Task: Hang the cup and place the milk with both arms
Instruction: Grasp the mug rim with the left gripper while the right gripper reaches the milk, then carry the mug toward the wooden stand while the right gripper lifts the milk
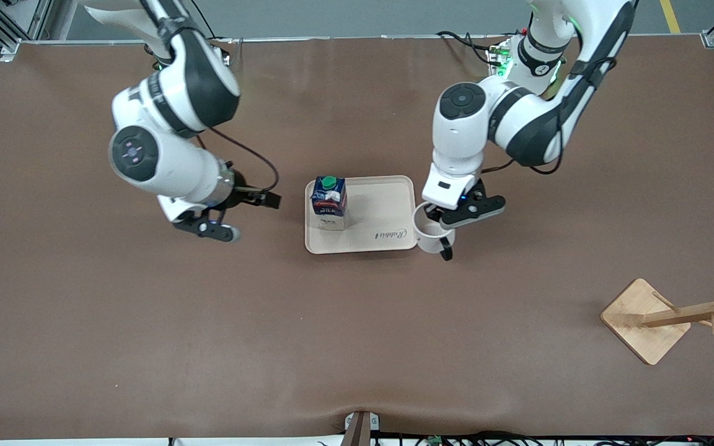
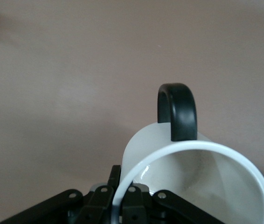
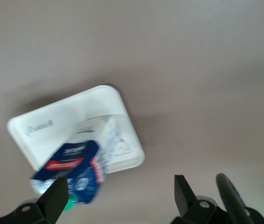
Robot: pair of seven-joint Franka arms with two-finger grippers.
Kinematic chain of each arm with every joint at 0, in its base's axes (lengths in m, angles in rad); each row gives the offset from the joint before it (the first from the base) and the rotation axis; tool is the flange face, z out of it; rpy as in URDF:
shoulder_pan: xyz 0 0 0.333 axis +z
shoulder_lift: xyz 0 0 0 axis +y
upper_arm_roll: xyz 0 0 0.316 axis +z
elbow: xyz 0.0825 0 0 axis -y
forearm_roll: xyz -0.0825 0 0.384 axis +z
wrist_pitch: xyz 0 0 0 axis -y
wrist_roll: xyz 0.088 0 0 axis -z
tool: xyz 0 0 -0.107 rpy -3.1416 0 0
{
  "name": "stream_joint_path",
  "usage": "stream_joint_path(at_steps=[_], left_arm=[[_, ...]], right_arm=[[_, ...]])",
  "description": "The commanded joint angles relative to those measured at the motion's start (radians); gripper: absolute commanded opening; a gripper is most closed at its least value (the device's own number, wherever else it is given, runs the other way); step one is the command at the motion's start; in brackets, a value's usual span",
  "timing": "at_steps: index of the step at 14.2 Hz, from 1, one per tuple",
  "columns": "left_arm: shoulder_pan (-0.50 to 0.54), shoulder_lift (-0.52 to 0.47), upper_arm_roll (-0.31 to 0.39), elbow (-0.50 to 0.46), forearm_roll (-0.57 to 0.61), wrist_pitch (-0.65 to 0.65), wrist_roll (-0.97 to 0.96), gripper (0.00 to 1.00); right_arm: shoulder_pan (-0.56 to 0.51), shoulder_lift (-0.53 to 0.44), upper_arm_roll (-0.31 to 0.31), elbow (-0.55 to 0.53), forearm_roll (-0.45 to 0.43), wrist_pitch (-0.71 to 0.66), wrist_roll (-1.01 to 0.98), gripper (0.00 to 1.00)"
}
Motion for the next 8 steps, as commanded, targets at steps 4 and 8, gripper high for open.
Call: stream_joint_path(at_steps=[4, 8], left_arm=[[0.146, -0.014, -0.008, 0.201, -0.134, -0.262, 0.415, 0.00], [0.300, -0.042, -0.008, 0.225, -0.148, -0.326, 0.715, 0.00]], right_arm=[[0.182, 0.083, -0.014, -0.010, 0.011, 0.179, 0.166, 1.00], [0.244, 0.152, -0.018, -0.016, -0.076, 0.194, 0.171, 1.00]])
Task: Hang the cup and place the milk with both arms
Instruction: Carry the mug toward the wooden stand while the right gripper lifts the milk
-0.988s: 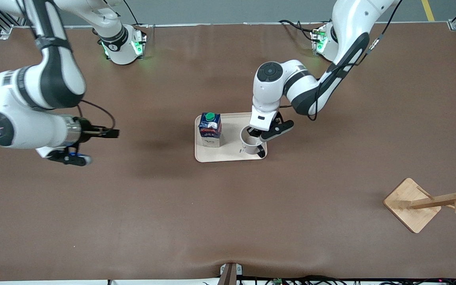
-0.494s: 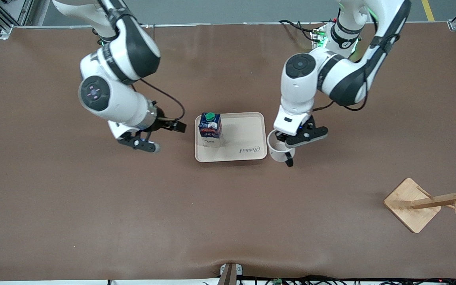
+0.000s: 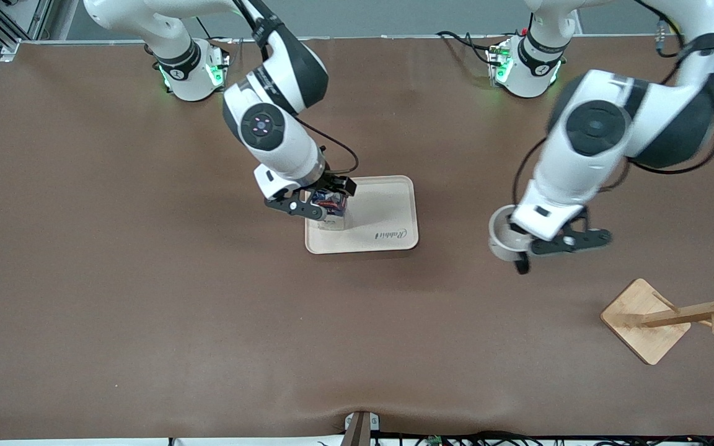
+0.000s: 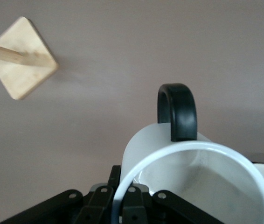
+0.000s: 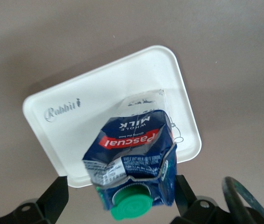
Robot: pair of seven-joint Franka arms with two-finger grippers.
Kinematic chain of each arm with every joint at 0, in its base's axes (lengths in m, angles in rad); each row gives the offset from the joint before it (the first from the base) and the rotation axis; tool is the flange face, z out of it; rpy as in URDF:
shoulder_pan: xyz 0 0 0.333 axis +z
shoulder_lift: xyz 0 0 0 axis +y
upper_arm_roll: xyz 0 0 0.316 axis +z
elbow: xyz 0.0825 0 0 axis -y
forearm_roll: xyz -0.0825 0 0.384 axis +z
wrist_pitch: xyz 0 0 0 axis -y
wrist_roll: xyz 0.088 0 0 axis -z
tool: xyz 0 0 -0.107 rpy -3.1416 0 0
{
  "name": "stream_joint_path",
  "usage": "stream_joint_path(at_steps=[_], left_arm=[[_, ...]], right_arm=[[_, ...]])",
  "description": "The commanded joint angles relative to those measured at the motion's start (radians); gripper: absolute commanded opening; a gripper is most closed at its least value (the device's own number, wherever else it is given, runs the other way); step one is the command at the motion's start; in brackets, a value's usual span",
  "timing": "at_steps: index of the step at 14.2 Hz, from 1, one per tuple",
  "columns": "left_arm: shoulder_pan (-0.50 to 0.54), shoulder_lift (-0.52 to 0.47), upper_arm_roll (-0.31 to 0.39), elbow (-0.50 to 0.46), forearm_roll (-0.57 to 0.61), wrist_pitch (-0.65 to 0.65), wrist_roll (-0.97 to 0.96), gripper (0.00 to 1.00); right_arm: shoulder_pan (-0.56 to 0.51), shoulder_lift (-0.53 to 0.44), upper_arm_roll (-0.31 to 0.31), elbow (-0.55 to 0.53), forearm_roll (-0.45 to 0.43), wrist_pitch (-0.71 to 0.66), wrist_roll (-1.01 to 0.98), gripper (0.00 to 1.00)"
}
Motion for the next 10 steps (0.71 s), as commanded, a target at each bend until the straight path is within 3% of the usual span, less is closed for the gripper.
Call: stream_joint_path(at_steps=[1, 2, 3, 6, 8, 10], left_arm=[[0.090, -0.036, -0.010, 0.004, -0.025, -0.033, 0.186, 0.00], [0.122, -0.042, -0.010, 0.004, -0.025, -0.034, 0.245, 0.00], [0.145, -0.053, -0.010, 0.004, -0.026, -0.034, 0.304, 0.00], [0.226, -0.051, -0.009, 0.026, -0.025, -0.034, 0.497, 0.00], [0.262, -0.044, -0.004, 0.056, -0.029, -0.033, 0.617, 0.00], [0.298, -0.024, -0.004, 0.093, -0.029, -0.033, 0.715, 0.00]], right_arm=[[0.035, 0.041, -0.016, -0.004, -0.076, 0.010, 0.020, 1.00], [0.038, 0.044, -0.014, -0.004, -0.090, 0.010, 0.025, 0.61], [0.035, 0.046, -0.014, -0.002, -0.099, 0.005, 0.025, 0.02], [0.003, 0.026, -0.020, 0.030, -0.087, -0.045, 0.025, 0.00], [-0.078, 0.021, -0.017, 0.161, -0.078, -0.253, 0.022, 0.00], [-0.170, 0.000, -0.017, 0.216, -0.040, -0.391, -0.022, 0.00]])
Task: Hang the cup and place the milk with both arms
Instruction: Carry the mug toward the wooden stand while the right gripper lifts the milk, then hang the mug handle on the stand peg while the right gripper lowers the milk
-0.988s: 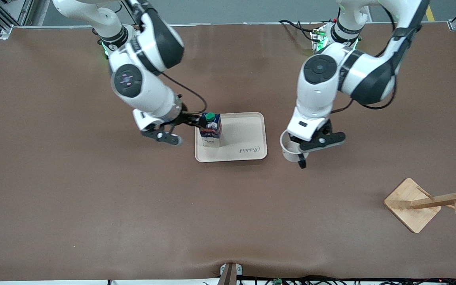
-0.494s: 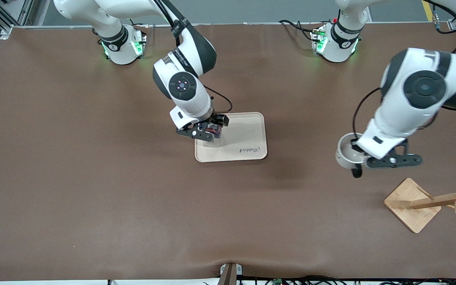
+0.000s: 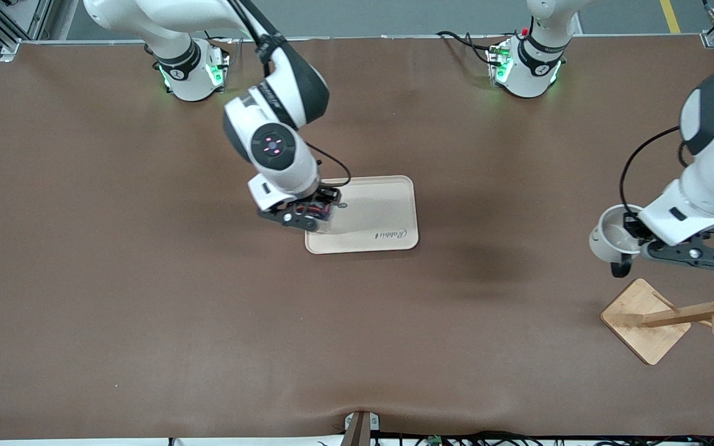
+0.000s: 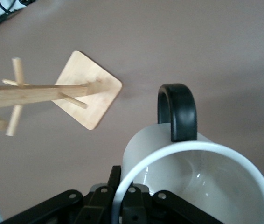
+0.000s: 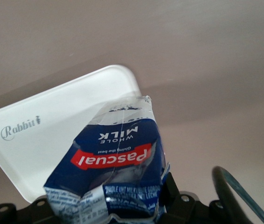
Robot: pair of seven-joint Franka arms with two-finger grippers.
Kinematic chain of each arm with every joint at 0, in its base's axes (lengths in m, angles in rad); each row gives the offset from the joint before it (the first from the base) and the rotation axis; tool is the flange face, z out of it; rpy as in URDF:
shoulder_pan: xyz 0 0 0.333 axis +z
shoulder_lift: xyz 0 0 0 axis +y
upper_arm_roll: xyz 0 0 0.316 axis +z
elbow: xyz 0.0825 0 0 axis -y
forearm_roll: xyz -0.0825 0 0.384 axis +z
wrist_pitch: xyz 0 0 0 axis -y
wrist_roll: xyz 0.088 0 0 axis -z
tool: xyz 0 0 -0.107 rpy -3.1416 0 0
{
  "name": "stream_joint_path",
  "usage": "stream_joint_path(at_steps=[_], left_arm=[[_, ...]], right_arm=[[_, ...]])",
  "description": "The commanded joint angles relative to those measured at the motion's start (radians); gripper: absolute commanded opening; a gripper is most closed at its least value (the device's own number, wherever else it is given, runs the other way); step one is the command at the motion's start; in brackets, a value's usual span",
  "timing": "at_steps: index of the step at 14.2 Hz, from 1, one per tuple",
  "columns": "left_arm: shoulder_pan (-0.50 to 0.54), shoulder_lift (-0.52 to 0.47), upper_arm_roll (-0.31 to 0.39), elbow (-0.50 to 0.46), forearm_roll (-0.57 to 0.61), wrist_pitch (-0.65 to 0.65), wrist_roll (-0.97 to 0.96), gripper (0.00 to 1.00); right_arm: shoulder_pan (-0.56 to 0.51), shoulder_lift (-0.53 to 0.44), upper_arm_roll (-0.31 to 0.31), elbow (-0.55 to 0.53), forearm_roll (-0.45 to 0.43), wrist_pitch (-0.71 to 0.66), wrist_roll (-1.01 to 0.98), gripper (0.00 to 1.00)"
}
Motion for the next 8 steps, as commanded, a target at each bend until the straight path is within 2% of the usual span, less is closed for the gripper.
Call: stream_joint_path(at_steps=[1, 3, 4, 6, 8], left_arm=[[0.037, 0.016, -0.004, 0.057, -0.025, -0.019, 0.124, 0.00], [0.078, 0.021, -0.004, 0.066, -0.055, -0.017, 0.161, 0.00], [0.118, 0.022, -0.004, 0.066, -0.098, -0.013, 0.177, 0.00], [0.168, 0.033, -0.004, 0.066, -0.167, -0.010, 0.236, 0.00], [0.214, 0.052, -0.004, 0.068, -0.181, -0.005, 0.302, 0.00]], right_arm=[[-0.162, -0.056, 0.014, 0.052, 0.062, -0.151, -0.097, 0.00], [-0.260, -0.085, 0.011, 0.029, 0.055, -0.227, -0.242, 0.00], [-0.302, -0.104, 0.005, -0.018, 0.036, -0.221, -0.290, 0.00], [-0.415, -0.125, -0.004, -0.082, -0.040, -0.204, -0.405, 0.00], [-0.544, -0.124, -0.007, -0.112, -0.103, -0.198, -0.555, 0.00]])
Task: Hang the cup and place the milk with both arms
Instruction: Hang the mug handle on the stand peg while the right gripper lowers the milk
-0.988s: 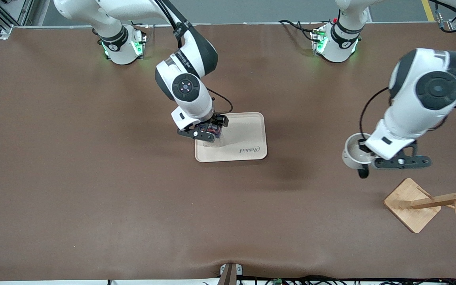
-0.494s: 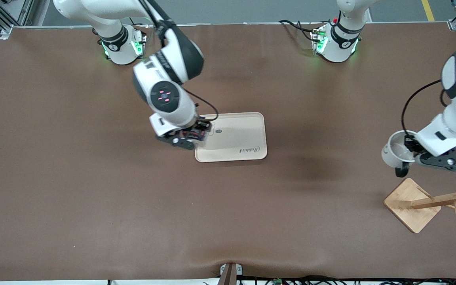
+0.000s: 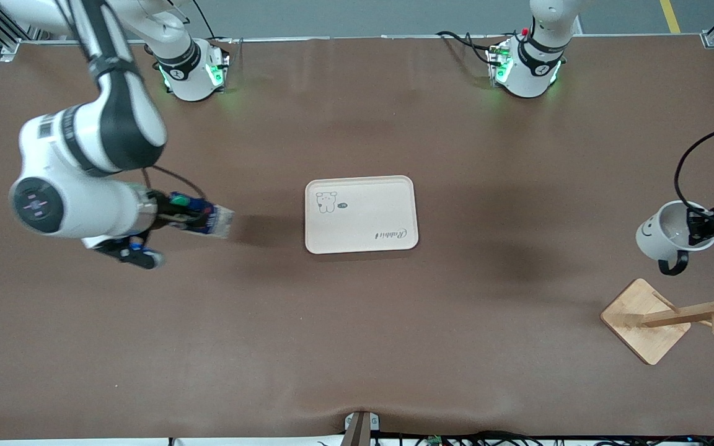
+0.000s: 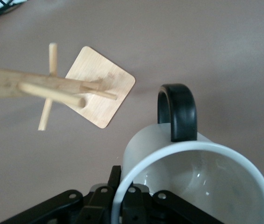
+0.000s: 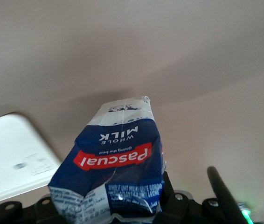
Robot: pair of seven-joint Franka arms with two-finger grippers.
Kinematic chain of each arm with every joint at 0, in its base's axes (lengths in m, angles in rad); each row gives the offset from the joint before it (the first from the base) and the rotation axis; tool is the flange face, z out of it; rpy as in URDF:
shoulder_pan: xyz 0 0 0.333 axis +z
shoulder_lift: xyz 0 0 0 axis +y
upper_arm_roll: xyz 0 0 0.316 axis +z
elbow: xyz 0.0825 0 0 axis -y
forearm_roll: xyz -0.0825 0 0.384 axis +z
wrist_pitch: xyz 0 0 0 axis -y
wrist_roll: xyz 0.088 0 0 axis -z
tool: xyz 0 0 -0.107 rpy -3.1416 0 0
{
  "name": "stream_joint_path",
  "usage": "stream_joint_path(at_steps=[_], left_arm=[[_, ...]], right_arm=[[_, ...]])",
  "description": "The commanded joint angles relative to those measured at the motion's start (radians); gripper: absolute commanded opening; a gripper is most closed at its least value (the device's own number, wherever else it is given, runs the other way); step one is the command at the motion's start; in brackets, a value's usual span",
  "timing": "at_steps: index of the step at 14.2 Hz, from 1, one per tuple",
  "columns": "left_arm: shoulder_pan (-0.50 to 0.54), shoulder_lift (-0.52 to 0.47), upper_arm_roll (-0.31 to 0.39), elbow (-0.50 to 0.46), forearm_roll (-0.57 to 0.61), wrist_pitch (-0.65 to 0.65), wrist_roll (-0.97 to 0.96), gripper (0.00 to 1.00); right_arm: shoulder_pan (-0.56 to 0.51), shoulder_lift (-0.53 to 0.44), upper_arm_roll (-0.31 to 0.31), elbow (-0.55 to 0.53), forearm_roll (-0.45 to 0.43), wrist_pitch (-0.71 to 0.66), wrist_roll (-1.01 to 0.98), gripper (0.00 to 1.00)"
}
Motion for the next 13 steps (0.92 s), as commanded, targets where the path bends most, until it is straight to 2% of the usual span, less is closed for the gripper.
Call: stream_joint_path(at_steps=[1, 4, 6, 9, 12, 13], left_arm=[[0.046, 0.030, -0.011, 0.026, -0.032, -0.001, 0.071, 0.00], [0.049, 0.057, -0.011, 0.070, -0.034, 0.011, 0.071, 0.00], [0.049, 0.091, -0.011, 0.116, -0.032, 0.011, 0.074, 0.00], [0.050, 0.099, -0.009, 0.120, -0.032, 0.014, 0.074, 0.00], [0.063, 0.113, -0.009, 0.120, -0.032, 0.034, 0.088, 0.00], [0.063, 0.117, -0.009, 0.127, -0.032, 0.040, 0.089, 0.00]], right_arm=[[-0.184, -0.036, 0.018, -0.087, -0.040, 0.030, -0.201, 0.00], [-0.290, -0.085, 0.013, -0.235, -0.046, 0.155, -0.333, 0.00], [-0.303, -0.108, 0.012, -0.335, -0.048, 0.267, -0.366, 0.00], [-0.318, -0.102, 0.013, -0.389, -0.048, 0.330, -0.419, 0.00], [-0.326, -0.099, 0.012, -0.397, -0.048, 0.341, -0.446, 0.00], [-0.331, -0.097, 0.012, -0.396, -0.048, 0.341, -0.446, 0.03]])
